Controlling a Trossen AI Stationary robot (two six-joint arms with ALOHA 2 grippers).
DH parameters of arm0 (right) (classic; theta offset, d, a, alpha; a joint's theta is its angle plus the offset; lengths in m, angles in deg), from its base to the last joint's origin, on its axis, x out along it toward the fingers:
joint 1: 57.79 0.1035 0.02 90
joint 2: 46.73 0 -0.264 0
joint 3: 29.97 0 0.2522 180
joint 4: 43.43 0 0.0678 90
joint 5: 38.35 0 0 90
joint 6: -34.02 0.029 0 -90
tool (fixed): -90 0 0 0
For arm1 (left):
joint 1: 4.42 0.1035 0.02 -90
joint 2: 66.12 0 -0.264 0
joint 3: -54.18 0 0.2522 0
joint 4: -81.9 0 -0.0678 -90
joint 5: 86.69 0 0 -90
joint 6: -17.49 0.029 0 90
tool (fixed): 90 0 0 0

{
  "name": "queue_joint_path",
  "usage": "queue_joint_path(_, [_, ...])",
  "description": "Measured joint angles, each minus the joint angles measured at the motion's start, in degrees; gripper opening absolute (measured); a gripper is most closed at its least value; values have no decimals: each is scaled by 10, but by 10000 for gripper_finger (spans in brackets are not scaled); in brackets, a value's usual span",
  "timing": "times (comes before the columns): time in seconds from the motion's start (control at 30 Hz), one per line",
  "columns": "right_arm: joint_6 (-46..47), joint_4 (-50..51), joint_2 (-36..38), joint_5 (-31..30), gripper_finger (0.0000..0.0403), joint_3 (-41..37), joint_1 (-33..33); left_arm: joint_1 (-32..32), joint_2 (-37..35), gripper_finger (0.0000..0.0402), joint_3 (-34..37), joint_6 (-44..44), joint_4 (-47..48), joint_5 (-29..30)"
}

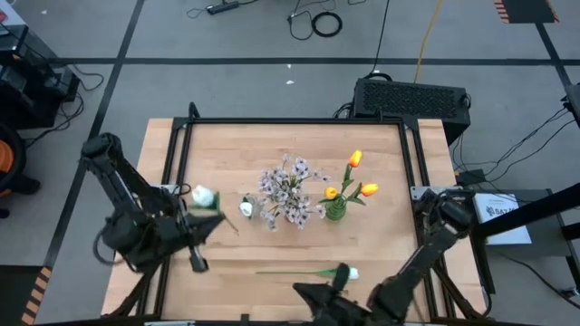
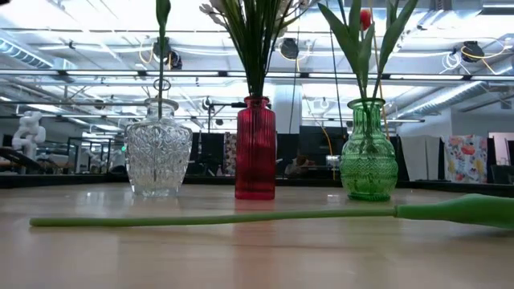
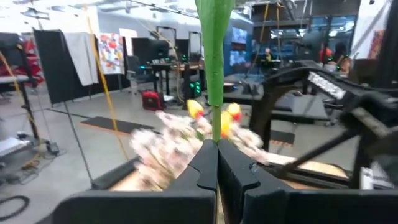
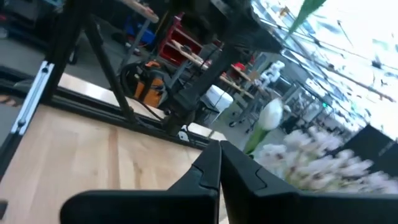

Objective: Sort flowers into vase by color
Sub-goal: Put the left white tulip into the transparent vase

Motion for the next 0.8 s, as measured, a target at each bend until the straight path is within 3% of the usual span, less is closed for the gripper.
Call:
queue_joint_path(0.17, [53, 138, 58, -29, 0, 0, 27, 0, -65, 1, 0, 76, 18, 17])
queue_joint_path(0.27, [118, 225, 85, -25, 0, 0, 38, 18, -96, 1, 17, 75, 34, -8])
queue_joint_path(0.47, [223, 339, 105, -22, 0, 0, 44, 94, -124, 1, 126, -29, 35, -34])
queue_joint_path(0.6, [213, 350, 106, -21, 0, 0, 44, 140, -147, 1, 195, -108, 7, -77])
queue_joint_path(0.8, [183, 350, 106, -21, 0, 0, 25, 192, -154, 1, 252, -157, -26, -124])
